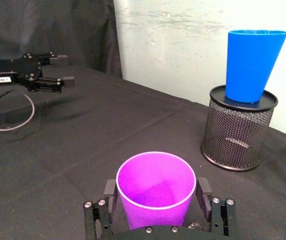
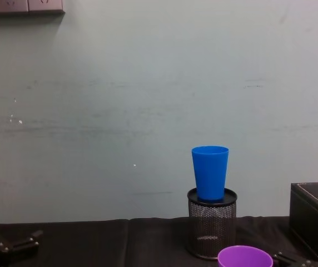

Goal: Pick up one cup with a gripper and tap it against the other cup.

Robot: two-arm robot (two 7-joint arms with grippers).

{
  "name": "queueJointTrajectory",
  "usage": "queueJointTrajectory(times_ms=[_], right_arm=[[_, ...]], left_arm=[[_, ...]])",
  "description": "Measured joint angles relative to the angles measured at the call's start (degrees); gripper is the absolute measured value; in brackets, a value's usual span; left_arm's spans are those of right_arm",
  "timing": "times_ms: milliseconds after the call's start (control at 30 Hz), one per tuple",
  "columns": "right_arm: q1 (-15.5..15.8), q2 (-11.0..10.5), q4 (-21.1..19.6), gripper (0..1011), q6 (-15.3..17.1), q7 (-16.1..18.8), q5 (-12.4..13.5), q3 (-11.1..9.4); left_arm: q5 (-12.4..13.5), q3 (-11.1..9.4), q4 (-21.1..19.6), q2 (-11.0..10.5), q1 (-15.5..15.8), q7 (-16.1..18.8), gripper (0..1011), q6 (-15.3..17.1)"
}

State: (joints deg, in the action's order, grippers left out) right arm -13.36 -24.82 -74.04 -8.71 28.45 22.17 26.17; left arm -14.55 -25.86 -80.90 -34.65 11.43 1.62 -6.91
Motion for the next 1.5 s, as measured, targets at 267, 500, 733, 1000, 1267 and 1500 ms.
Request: queueJointTrajectory(times_ms=[267, 500, 733, 1000, 1267, 1500], right_arm=[[0.1, 1.2, 0.3, 898, -0.1, 0.5, -0.1, -1.3], [0.4, 1.7, 0.3, 777, 0.4, 0.9, -0.3, -2.2], [1.0, 1.1, -3.4, 748, 1.7, 0.8, -1.0, -3.3], [2.4, -1.0, -12.1, 739, 6.1, -2.0, -2.7, -4.7], [2.8, -2.4, -17.4, 739, 10.5, -2.3, -2.3, -5.5], [2.8, -2.5, -17.9, 739, 11.2, -2.5, -1.7, -5.7]], left_arm=[[0.0, 0.0, 0.0, 0.0, 0.0, 0.0, 1000, 0.0], [0.0, 0.0, 0.0, 0.0, 0.0, 0.0, 1000, 0.0], [0.0, 0.0, 0.0, 0.0, 0.0, 0.0, 1000, 0.0], [0.0, 0.0, 0.0, 0.0, 0.0, 0.0, 1000, 0.0], [0.0, 0.0, 0.0, 0.0, 0.0, 0.0, 1000, 0.0], [0.0, 0.0, 0.0, 0.0, 0.0, 0.0, 1000, 0.0]])
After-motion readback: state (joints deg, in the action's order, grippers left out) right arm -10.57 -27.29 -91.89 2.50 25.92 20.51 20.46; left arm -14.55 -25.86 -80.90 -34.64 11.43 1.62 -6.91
